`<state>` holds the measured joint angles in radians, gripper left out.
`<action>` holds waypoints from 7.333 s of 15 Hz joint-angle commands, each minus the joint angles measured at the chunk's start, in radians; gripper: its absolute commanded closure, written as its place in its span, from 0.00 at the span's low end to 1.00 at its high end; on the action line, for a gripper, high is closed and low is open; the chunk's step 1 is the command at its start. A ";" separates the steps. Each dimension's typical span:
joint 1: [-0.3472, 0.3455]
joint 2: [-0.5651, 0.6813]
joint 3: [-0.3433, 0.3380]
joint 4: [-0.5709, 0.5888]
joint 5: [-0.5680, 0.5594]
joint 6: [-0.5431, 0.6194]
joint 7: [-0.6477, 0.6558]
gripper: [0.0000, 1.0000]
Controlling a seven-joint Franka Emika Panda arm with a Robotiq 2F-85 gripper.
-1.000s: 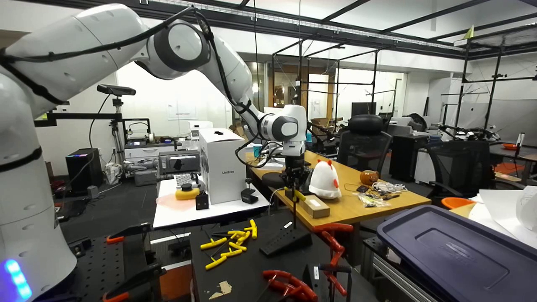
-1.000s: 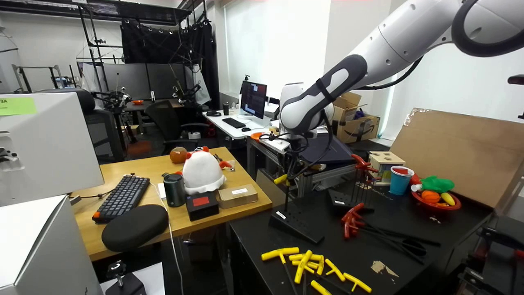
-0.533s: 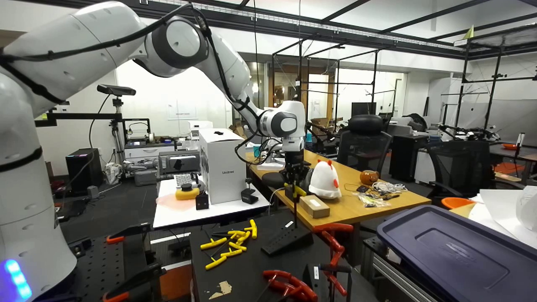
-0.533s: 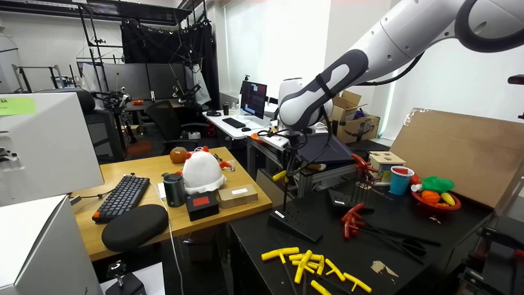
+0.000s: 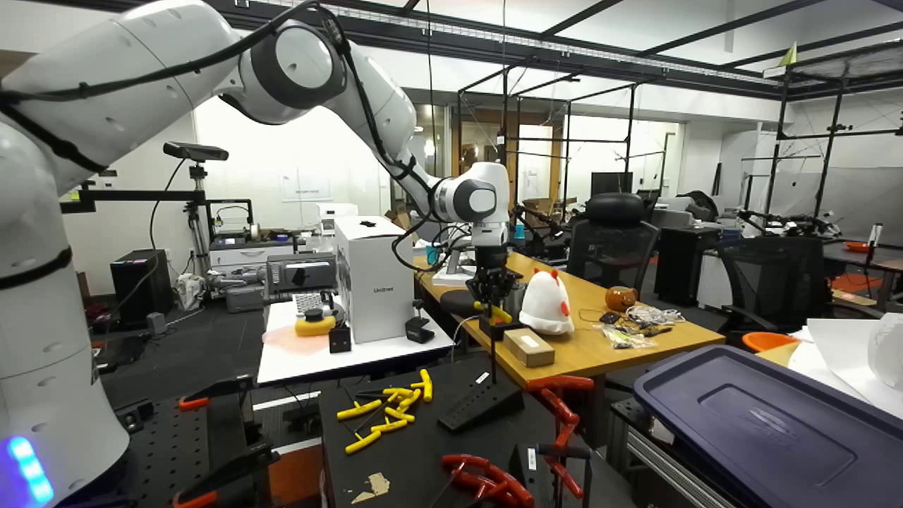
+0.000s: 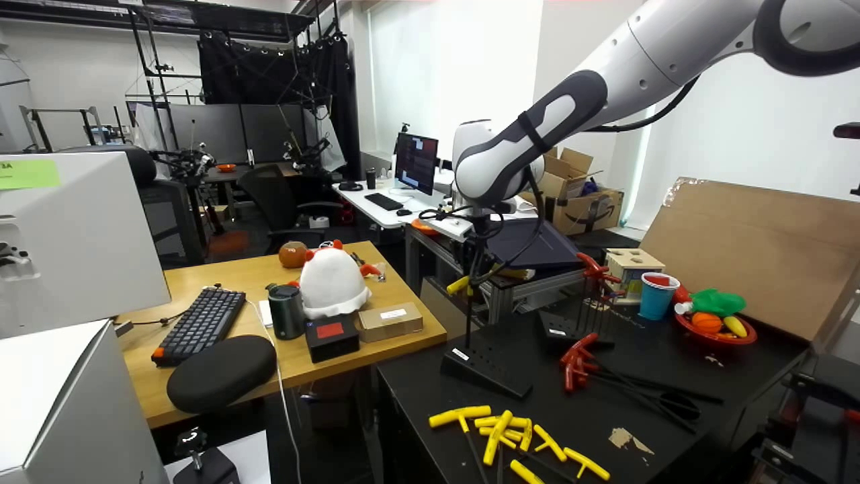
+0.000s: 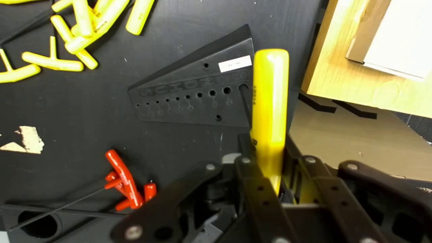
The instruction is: Put the yellow object on the table
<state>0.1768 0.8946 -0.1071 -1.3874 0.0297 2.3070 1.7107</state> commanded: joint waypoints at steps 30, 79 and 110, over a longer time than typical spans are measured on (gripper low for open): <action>0.048 -0.282 0.046 -0.436 -0.131 -0.262 -0.381 0.94; 0.165 0.418 0.143 0.488 -0.153 -0.937 -1.464 0.94; 0.114 0.504 0.157 0.715 -0.104 -0.882 -1.640 0.00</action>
<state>0.3109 1.4340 0.0433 -0.6607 -0.0987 1.4027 0.0309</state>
